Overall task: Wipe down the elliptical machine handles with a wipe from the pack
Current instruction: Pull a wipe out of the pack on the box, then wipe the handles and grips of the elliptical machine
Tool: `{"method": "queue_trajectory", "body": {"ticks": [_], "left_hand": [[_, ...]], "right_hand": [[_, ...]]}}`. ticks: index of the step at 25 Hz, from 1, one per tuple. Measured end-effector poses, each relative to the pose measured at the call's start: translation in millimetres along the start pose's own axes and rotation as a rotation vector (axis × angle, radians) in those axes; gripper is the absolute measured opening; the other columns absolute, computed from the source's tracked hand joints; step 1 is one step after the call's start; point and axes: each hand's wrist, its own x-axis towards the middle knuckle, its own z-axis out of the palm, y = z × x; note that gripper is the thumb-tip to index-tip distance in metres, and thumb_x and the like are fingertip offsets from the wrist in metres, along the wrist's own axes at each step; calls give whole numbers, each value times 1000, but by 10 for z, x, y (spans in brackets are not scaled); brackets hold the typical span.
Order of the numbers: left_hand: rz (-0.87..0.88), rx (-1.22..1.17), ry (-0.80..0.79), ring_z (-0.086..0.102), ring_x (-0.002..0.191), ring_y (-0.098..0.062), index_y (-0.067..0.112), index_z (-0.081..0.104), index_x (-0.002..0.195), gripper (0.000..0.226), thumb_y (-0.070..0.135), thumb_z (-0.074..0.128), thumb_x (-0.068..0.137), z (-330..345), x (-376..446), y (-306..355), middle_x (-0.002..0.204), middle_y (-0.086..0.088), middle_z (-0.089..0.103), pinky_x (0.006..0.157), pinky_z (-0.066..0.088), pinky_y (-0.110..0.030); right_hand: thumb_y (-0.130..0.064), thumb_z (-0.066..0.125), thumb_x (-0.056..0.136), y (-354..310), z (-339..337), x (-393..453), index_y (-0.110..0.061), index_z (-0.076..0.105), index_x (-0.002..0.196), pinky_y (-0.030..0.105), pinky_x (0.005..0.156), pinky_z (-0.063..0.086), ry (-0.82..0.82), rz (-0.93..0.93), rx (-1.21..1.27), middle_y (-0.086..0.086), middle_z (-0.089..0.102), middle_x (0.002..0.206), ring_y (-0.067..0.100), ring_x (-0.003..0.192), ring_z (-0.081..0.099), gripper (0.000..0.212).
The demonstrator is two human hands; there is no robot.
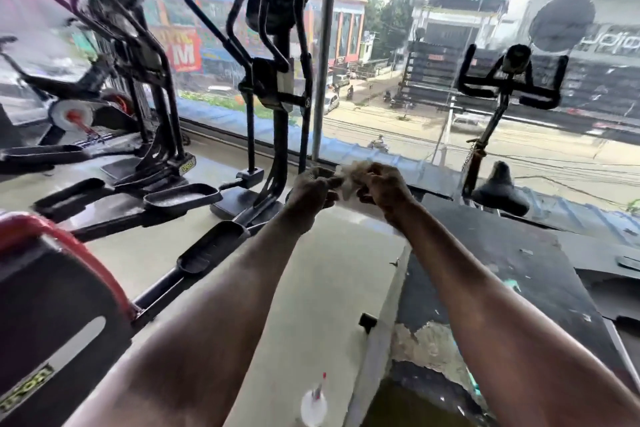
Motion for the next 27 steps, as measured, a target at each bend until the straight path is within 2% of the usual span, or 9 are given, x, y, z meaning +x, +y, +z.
{"method": "queue_trajectory", "body": {"ticks": [3,6,8,12,14,16,20,23,27], "left_hand": [[22,-37,54,53,47,-12,16,54,78,19,4,65,88,-796,275,253,64,-2,56,48,41,-21],[19,-113,94,50,45,-13,15,54,83,13,7,61,91,-1358,480,510,61,-5,53,52,36,-25],[-7,-142,38,55,51,-15,16,55,95,11,17,65,90,-1570,647,644,65,-4,56,54,43,-26],[35,-90,-50,61,71,-24,20,52,109,42,-6,65,79,-1811,1215,799,82,-12,63,69,50,-32],[89,-53,5,61,82,-27,17,52,117,50,-11,62,77,-1902,1592,864,92,-15,64,69,52,-30],[93,-79,35,61,79,-25,16,51,123,49,-4,65,81,-1993,2013,926,96,-13,64,60,52,-24],[-20,-87,-40,60,74,-17,14,63,108,26,3,66,85,-1979,3101,1068,83,-4,67,62,50,-23],[62,-95,-5,58,70,-16,18,66,85,26,-7,59,83,-1990,3930,1246,71,2,67,60,48,-21],[153,-156,44,57,76,-16,28,59,104,43,-10,52,84,-2036,4842,1468,87,0,64,67,45,-27]], "right_hand": [[-3,66,84,-202,765,279,-7,62,80,39,71,53,-5,39,83,13,65,74,27,69,61,7],[1,67,82,-411,1282,504,-4,59,93,27,50,50,13,28,97,12,63,79,19,59,61,14],[-1,67,84,-489,1520,689,-6,58,91,21,43,46,23,-2,116,9,62,78,10,48,59,12],[-21,77,77,-516,1803,1351,-9,60,87,29,62,49,55,-14,120,9,64,76,20,61,62,23],[-11,73,80,-485,1839,1760,-7,64,81,31,68,49,-51,-2,144,9,66,77,22,68,62,9],[-3,67,84,-476,1877,2133,-8,63,78,27,62,51,-118,-36,146,9,65,74,20,65,62,8],[-5,64,87,-449,1944,3254,-11,64,76,26,54,45,-6,-91,207,10,63,69,22,61,56,12],[-6,66,85,-472,1903,4087,-9,68,80,29,64,49,-76,-106,235,9,66,74,24,69,59,6],[4,58,86,-536,1948,4997,-9,70,95,28,66,51,-143,-152,236,10,69,80,22,71,63,19]]}}
